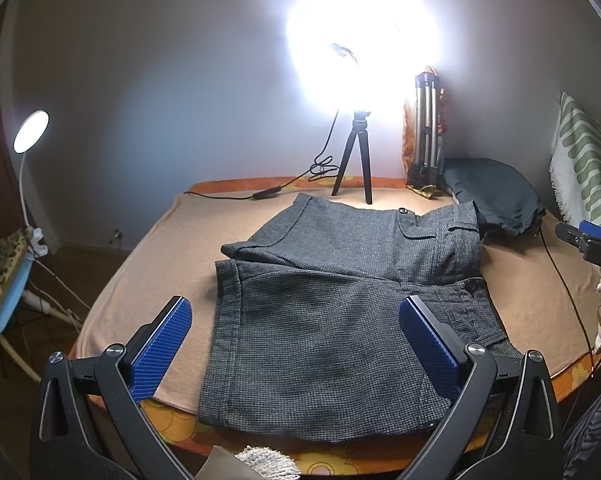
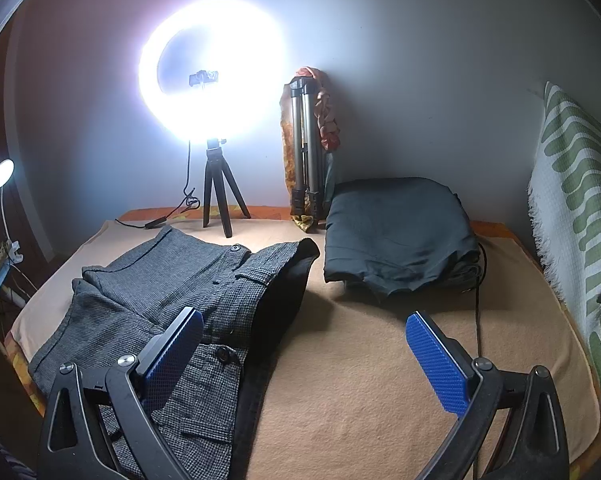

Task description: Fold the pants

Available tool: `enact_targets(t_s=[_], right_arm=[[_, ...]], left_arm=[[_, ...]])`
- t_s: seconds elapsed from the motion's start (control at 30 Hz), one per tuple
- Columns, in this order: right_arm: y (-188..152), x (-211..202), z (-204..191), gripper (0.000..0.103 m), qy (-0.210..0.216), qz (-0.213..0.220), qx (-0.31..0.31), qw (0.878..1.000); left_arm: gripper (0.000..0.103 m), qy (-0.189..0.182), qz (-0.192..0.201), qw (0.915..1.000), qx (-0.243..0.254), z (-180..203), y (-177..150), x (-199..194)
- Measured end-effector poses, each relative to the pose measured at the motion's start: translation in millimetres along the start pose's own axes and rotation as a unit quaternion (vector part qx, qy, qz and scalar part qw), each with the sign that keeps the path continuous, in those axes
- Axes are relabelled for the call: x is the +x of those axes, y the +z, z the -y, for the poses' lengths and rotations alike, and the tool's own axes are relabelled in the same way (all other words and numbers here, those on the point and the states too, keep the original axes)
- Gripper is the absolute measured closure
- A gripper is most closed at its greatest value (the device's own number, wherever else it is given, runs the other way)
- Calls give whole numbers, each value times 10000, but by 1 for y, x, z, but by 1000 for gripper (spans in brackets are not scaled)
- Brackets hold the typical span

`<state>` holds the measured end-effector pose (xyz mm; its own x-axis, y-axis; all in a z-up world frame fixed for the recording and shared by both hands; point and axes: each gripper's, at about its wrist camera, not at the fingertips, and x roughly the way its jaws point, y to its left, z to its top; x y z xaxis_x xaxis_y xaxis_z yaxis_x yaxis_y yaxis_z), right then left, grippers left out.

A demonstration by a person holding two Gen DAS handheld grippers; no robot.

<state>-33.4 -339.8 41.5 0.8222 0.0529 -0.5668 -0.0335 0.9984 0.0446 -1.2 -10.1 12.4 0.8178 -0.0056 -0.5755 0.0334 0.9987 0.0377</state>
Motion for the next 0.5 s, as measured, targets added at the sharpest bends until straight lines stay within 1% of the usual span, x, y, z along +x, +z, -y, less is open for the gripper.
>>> enact_targets(t_s=[0.5], right_arm=[[-2,0,0,1,35,-34,-9,10000]], left_arm=[[0,25,-15,10000,16,1,-2,1]])
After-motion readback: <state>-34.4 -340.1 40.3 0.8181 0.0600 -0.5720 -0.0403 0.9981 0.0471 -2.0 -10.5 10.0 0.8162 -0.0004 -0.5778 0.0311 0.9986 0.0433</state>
